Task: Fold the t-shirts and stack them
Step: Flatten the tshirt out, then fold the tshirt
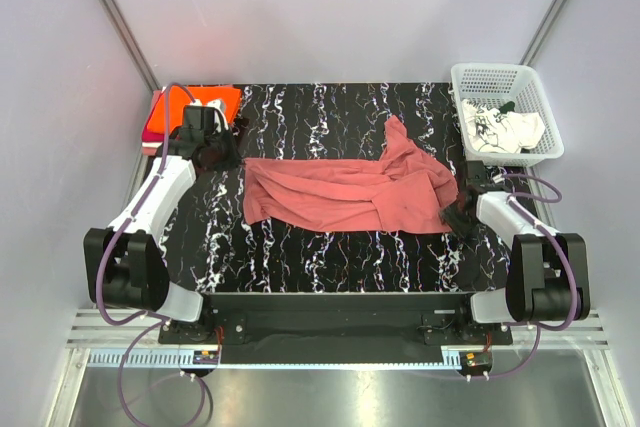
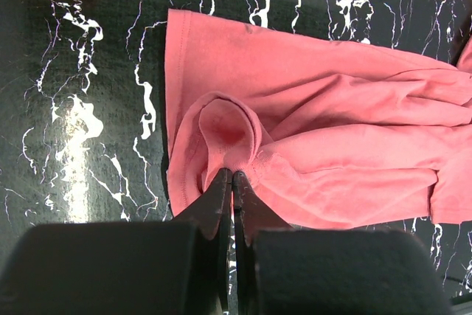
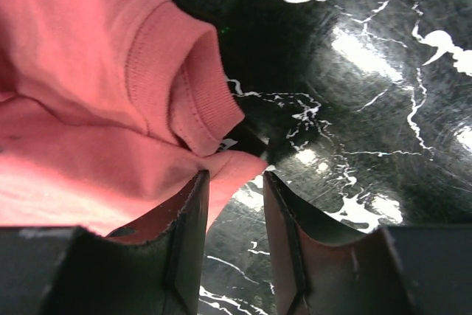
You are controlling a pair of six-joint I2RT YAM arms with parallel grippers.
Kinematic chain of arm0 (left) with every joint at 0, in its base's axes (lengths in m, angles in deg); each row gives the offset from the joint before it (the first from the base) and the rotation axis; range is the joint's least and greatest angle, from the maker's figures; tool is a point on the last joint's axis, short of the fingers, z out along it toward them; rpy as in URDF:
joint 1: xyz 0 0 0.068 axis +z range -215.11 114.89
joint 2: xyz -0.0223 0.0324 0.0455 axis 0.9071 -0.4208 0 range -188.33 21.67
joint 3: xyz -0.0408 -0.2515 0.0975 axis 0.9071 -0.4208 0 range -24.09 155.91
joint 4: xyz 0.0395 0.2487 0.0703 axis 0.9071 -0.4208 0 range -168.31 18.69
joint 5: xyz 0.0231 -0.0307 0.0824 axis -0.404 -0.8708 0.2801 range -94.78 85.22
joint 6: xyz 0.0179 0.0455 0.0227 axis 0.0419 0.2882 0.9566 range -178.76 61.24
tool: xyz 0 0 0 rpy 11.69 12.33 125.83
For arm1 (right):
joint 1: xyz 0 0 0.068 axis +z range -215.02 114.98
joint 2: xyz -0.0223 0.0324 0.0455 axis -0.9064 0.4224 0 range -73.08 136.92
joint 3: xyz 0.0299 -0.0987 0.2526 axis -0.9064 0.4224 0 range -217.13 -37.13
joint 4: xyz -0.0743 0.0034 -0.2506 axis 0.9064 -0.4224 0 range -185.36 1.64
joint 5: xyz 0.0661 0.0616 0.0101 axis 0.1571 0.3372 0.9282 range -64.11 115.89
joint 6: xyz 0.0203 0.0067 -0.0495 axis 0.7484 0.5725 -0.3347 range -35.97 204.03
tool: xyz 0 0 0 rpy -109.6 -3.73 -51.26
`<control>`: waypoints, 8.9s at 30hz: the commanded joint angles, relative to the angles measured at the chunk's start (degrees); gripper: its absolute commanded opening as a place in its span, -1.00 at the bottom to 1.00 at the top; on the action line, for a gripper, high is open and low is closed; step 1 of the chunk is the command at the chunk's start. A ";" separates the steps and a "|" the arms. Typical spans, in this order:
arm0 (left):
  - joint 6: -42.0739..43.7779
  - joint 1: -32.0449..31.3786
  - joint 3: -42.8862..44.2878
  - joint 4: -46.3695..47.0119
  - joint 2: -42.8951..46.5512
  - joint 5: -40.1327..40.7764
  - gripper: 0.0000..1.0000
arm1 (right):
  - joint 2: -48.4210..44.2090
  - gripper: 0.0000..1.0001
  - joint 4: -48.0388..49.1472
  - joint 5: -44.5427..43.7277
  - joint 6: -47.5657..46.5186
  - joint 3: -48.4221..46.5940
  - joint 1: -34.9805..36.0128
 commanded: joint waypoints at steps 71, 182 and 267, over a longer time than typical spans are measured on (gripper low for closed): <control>-10.88 0.20 26.33 -0.33 19.74 -5.46 -1.00 | 5.42 -1.00 -7.33 3.04 -31.89 -89.32 0.06; 6.37 -0.41 27.65 -9.21 -25.92 -10.71 -0.37 | -8.92 -0.26 6.56 15.18 -17.49 -7.88 -2.41; 0.03 -2.26 10.60 4.77 -8.78 -22.23 -0.17 | -0.49 0.37 80.48 15.36 0.36 18.05 12.19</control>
